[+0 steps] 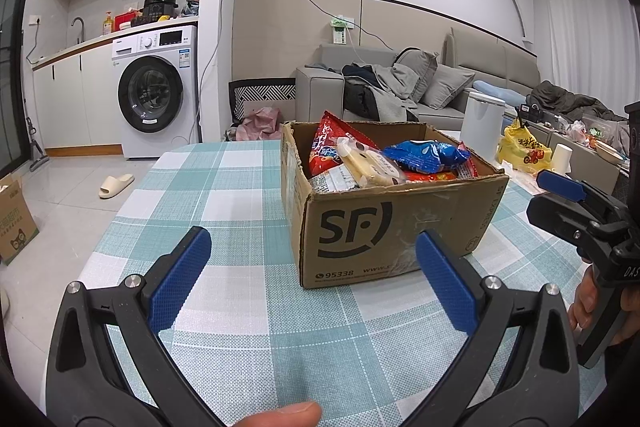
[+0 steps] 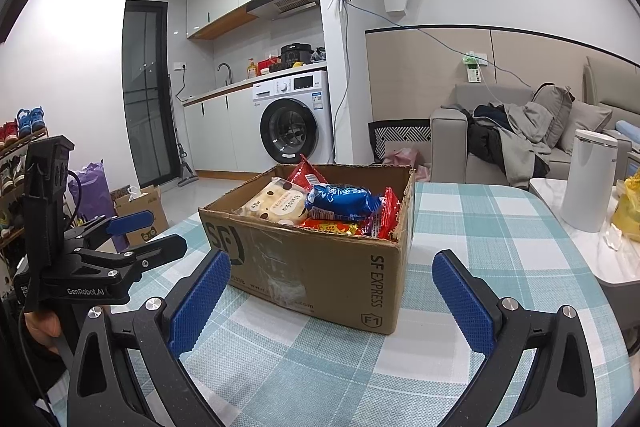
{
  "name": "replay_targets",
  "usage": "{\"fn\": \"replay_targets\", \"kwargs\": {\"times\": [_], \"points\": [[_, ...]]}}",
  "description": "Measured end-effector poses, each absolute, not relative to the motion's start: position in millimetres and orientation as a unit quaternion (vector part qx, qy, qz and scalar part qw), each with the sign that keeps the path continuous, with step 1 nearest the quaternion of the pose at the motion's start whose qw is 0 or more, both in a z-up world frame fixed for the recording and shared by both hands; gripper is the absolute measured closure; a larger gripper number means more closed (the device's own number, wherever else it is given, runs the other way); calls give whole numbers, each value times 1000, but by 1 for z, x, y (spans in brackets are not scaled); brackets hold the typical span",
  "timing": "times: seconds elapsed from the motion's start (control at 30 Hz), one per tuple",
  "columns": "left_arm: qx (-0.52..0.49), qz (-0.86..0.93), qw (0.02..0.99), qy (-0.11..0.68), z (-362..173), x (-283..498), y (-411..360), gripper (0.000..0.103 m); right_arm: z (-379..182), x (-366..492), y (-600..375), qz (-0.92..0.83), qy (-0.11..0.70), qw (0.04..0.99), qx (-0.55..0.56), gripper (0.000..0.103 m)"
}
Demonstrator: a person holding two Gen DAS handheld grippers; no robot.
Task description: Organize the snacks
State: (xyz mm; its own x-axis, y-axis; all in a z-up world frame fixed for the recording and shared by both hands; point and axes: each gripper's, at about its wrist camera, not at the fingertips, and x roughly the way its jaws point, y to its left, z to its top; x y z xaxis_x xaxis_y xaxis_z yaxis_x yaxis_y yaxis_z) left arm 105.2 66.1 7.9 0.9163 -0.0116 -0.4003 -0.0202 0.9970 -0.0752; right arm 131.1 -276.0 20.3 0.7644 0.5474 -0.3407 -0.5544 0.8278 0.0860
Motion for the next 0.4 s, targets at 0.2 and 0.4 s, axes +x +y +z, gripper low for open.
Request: {"fn": "replay_targets", "kwargs": {"times": [0.2,0.4], "points": [[-39,0,978,204,8,105,65,1,20,131,-276,293,179,939,-9,0],[-37,-2,979,203,8,109,62,1,18,131,-275,293,179,939,-10,0]]}}
